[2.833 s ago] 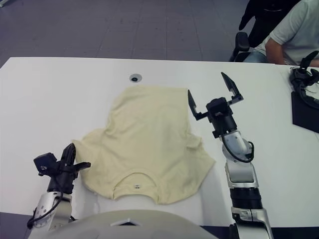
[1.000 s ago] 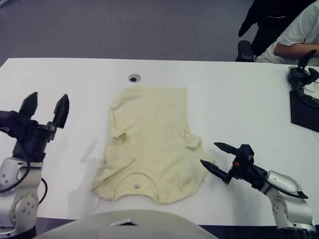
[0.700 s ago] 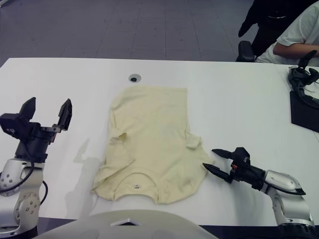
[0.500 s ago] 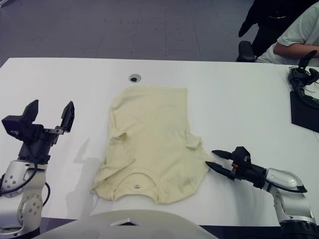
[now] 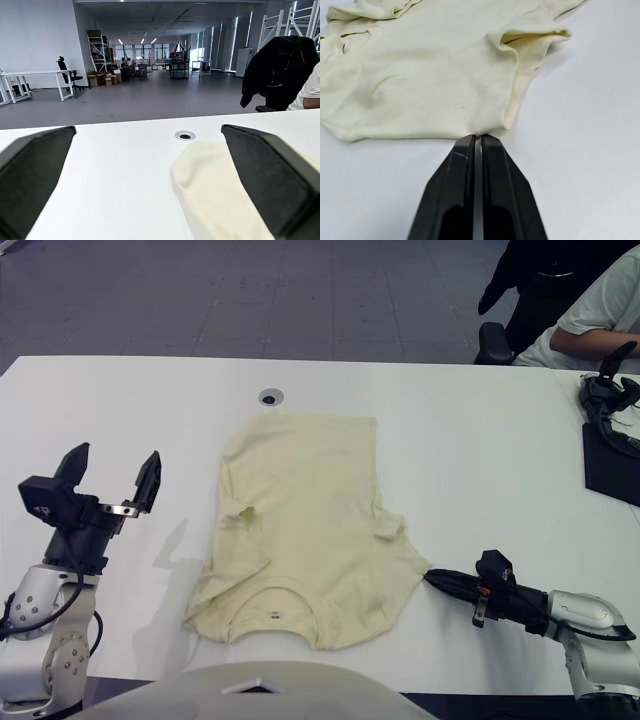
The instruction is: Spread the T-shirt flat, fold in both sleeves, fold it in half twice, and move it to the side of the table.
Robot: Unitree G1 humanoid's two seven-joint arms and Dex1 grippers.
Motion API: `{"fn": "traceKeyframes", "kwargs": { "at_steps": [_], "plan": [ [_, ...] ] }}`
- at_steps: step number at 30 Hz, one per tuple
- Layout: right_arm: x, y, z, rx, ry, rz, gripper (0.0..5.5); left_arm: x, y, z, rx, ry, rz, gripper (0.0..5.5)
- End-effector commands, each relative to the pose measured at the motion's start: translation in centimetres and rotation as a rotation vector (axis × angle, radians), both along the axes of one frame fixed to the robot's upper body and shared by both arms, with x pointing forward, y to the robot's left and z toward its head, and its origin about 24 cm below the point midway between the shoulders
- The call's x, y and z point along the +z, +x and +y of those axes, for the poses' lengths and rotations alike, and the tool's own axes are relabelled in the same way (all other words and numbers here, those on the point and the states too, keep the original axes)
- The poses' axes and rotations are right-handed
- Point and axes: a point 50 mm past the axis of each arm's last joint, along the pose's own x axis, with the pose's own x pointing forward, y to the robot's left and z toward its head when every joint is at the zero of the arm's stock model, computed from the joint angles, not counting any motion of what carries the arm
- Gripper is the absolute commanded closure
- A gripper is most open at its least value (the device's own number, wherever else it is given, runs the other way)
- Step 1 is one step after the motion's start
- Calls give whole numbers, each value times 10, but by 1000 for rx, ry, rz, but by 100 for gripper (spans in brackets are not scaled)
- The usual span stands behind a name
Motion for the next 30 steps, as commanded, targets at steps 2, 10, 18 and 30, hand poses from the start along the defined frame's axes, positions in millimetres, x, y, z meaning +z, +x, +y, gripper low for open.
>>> {"fn": "traceKeyframes", "kwargs": {
  "at_steps": [2, 10, 18, 30],
  "plan": [
    [3, 5, 0, -19, -11, -27, 547, -4, -1, 1, 6, -9, 13, 10],
    [1, 10, 3, -31, 14, -33, 547, -8, -1, 0, 11, -16, 22, 10],
    [1, 12, -1, -61, 11, -29, 458, -10, 0, 0, 14, -16, 26, 10],
    [-1, 15, 1, -54, 19, -29, 334, -15, 1, -3, 7, -12, 46, 10]
  ]
}}
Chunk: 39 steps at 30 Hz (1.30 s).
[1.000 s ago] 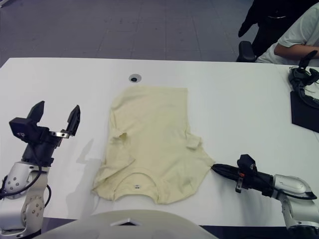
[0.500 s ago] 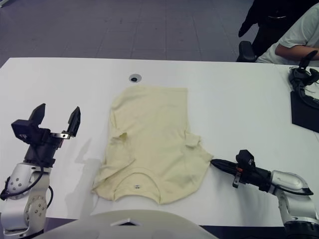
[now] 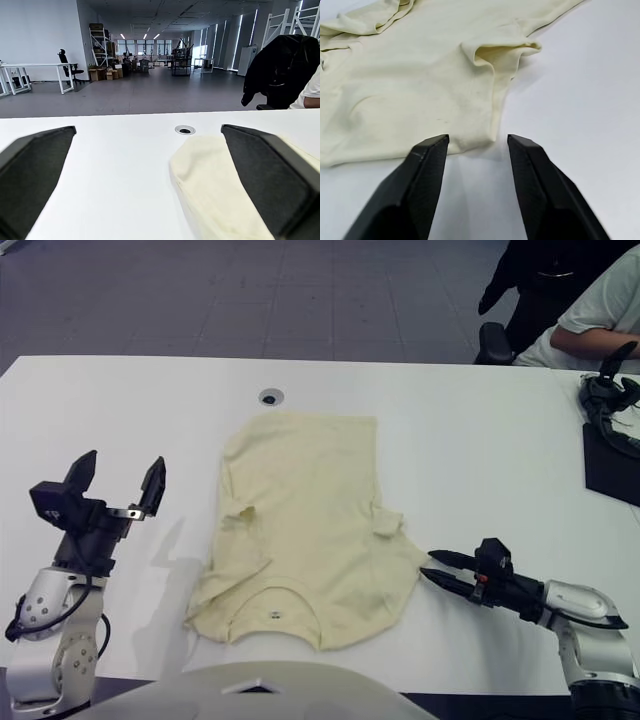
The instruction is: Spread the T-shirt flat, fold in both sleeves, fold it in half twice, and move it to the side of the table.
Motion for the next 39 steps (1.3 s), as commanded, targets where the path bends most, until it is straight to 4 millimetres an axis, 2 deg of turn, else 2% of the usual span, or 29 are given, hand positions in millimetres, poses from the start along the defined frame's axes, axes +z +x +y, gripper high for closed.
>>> {"fn": "traceKeyframes", "kwargs": {
  "at_steps": [1, 9, 13, 17, 22, 26, 35, 39],
  "plan": [
    [-2, 0, 1, 2, 6, 7, 351, -6, 1, -1, 0, 22, 26, 10],
    [-4, -2, 1, 11, 0, 21, 500, -9, -1, -1, 4, 32, 37, 10],
    [-4, -2, 0, 10, 0, 14, 548, -11, -2, -2, 2, 30, 41, 10],
    [3, 1, 4, 15, 35, -26, 548, -13, -2, -3, 2, 29, 46, 10],
    [19, 1, 18, 77, 102, -80, 548, -15, -3, -3, 5, 26, 48, 10],
    [27, 8, 40, 142, 86, -140, 548, -16, -4, -6, -3, 30, 48, 10],
    [19, 11, 100, 308, 76, -215, 548, -21, -2, -10, -11, 26, 57, 10],
    [17, 11, 116, 351, 86, -232, 548, -22, -2, -12, -16, 19, 59, 10]
  ]
}}
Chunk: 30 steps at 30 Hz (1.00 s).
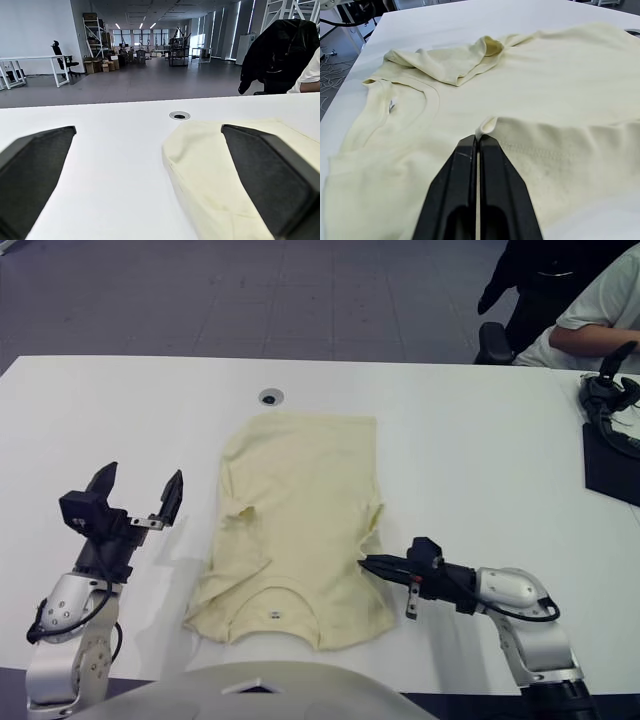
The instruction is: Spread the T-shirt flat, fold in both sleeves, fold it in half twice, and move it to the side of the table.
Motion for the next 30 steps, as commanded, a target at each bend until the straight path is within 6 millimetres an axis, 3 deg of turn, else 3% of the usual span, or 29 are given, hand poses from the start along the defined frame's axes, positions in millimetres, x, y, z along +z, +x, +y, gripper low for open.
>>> {"fn": "traceKeyframes", "kwargs": {
  "at_steps": [1, 7, 16, 20, 24, 26, 30],
  "plan": [
    [1, 2, 12, 42, -3, -32, 548, -4, -1, -1, 0, 1, 12, 10],
    [-4, 6, 16, 21, -14, -43, 548, -5, 0, -2, -4, 0, 17, 10],
    [8, -2, 16, 54, 58, -40, 409, 0, 1, -1, -28, 58, 0, 10],
    [24, 12, -4, -103, 34, -179, 344, 11, -3, 15, -90, 418, -56, 10],
    [36, 17, -42, -242, -141, -456, 271, 3, -25, 29, -386, 990, -59, 10],
    [34, 11, -51, -184, -317, -643, 239, -11, -36, 36, -549, 1255, -22, 10],
    [26, -4, -54, 27, -527, -868, 170, -23, -51, 40, -740, 1459, -39, 10]
  ]
}}
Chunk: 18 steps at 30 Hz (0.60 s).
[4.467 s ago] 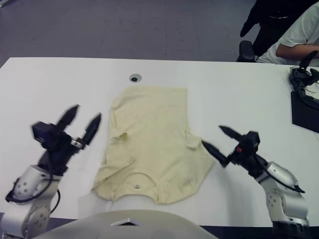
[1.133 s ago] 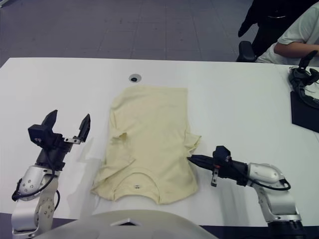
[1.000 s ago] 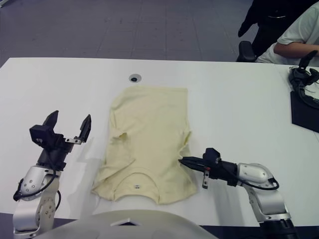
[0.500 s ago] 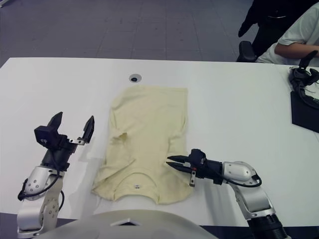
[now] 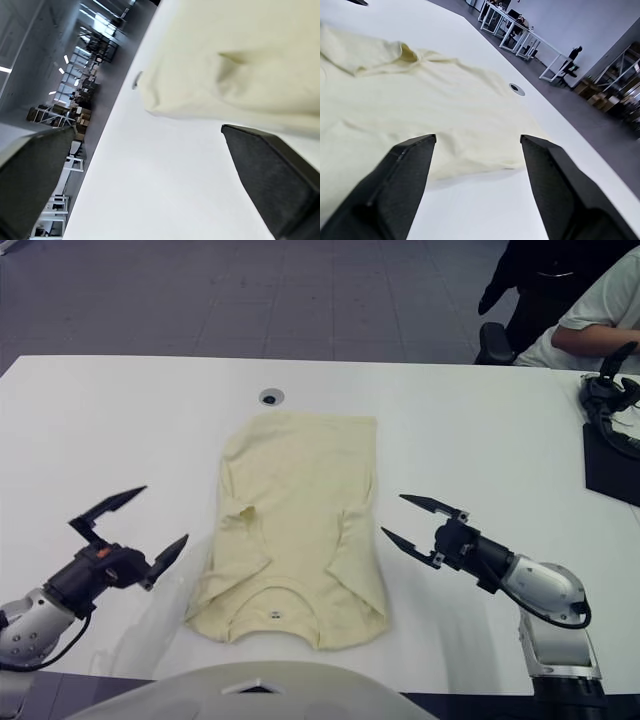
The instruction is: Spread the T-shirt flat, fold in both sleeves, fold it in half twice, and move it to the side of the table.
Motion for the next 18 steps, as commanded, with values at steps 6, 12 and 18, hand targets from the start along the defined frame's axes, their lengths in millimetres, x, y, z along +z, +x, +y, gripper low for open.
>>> {"fn": "traceKeyframes", "kwargs": {
  "at_steps": [6, 12, 18],
  "plan": [
    [-28, -32, -16, 332, -553, -210, 75, -28, -32, 11, -313, 360, 128, 10],
    [-37, -44, -1, 435, -531, -210, 11, -40, -40, -12, -391, 270, 164, 10],
    [-41, -50, 9, 489, -507, -185, 84, -48, -40, -12, -383, 255, 214, 106]
  ]
}}
